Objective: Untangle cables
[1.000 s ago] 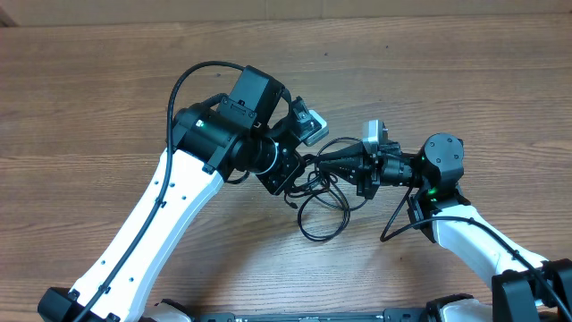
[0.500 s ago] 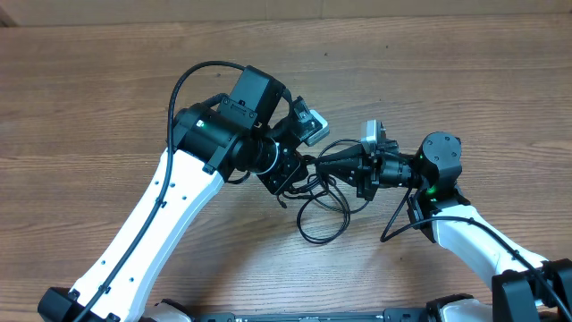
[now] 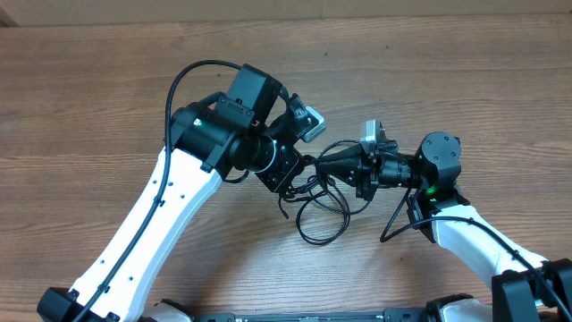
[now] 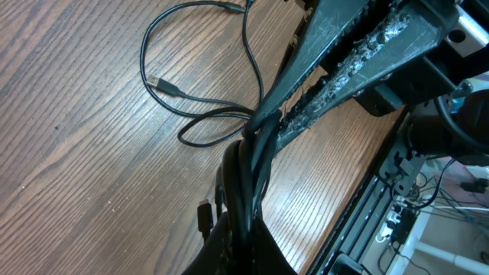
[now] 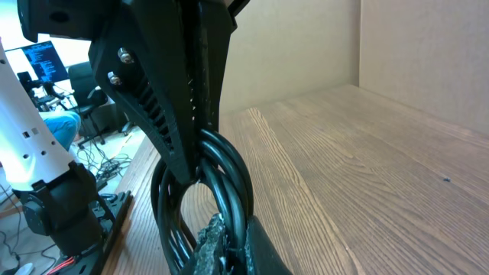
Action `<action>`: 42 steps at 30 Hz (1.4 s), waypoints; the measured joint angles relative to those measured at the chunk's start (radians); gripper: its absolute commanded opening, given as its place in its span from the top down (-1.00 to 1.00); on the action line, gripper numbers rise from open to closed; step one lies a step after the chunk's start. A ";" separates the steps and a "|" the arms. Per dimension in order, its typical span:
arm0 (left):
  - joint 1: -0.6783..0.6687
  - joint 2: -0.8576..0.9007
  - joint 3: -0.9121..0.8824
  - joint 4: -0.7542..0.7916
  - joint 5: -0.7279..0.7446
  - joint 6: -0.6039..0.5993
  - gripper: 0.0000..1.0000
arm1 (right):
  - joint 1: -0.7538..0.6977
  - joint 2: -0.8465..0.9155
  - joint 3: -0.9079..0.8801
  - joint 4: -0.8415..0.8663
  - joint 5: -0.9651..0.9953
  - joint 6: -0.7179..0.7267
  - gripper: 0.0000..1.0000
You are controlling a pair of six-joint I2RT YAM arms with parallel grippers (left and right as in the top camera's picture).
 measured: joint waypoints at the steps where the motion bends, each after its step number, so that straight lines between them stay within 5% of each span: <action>1: 0.002 0.000 0.000 0.000 0.000 0.000 0.91 | 0.000 0.000 0.000 0.000 0.000 0.000 0.92; 42: 0.045 0.000 -0.001 0.076 0.055 -0.056 0.91 | -0.001 0.000 0.001 -0.136 0.016 0.001 0.92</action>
